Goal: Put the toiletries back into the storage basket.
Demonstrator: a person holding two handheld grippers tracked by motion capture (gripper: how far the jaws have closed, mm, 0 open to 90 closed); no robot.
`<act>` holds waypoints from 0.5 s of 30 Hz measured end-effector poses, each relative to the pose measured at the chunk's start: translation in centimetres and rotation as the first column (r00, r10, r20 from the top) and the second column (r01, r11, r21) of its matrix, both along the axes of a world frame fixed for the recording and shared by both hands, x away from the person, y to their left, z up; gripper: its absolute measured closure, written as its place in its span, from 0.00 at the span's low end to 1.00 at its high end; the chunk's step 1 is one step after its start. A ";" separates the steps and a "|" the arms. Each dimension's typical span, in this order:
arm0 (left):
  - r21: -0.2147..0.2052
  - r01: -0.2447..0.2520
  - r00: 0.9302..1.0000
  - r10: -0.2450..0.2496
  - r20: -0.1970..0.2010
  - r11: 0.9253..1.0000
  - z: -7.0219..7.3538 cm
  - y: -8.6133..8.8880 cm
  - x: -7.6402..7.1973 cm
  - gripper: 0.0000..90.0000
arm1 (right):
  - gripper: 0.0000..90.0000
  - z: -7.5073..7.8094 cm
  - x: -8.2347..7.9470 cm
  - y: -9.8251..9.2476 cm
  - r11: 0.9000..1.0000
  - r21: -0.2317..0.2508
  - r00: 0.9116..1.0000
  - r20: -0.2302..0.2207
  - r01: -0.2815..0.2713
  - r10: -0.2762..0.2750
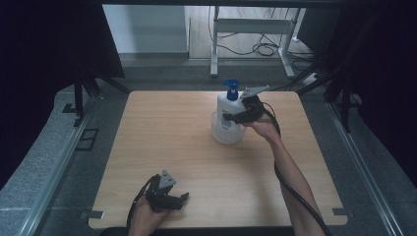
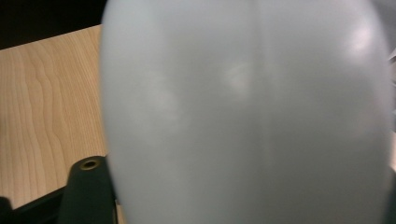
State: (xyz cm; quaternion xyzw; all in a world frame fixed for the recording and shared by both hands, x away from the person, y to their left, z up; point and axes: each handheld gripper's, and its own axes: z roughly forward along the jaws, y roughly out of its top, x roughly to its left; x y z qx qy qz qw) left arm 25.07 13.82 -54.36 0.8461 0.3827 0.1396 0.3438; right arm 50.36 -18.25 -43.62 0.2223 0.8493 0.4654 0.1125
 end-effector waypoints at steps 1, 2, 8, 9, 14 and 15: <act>0.000 0.000 1.000 0.000 0.000 1.000 0.0 0.0 0.0 0.14 | 0.33 0.1 0.0 0.0 1.000 0.004 1.000 0.004 0.001 -0.002; 0.000 0.000 1.000 0.000 0.000 1.000 0.0 0.0 0.0 0.14 | 0.31 0.2 -0.1 -0.1 1.000 0.011 1.000 0.008 0.004 -0.004; -0.002 0.000 1.000 0.000 0.001 1.000 0.0 0.0 0.0 0.14 | 0.26 1.1 -0.3 -0.4 0.999 0.040 1.000 0.018 0.005 -0.006; -0.002 0.000 1.000 0.000 0.001 1.000 0.0 0.0 0.0 0.14 | 0.25 1.2 -0.4 -0.5 0.999 0.043 1.000 0.017 0.005 -0.005; 0.003 0.002 1.000 -0.002 0.001 1.000 0.0 0.0 0.0 0.14 | 0.17 2.0 -0.7 -0.5 0.999 0.041 1.000 0.024 0.007 -0.008; 0.004 0.002 1.000 -0.002 0.000 1.000 0.0 0.0 0.0 0.14 | 0.16 2.2 -0.8 -0.5 0.999 0.041 1.000 0.026 0.009 -0.010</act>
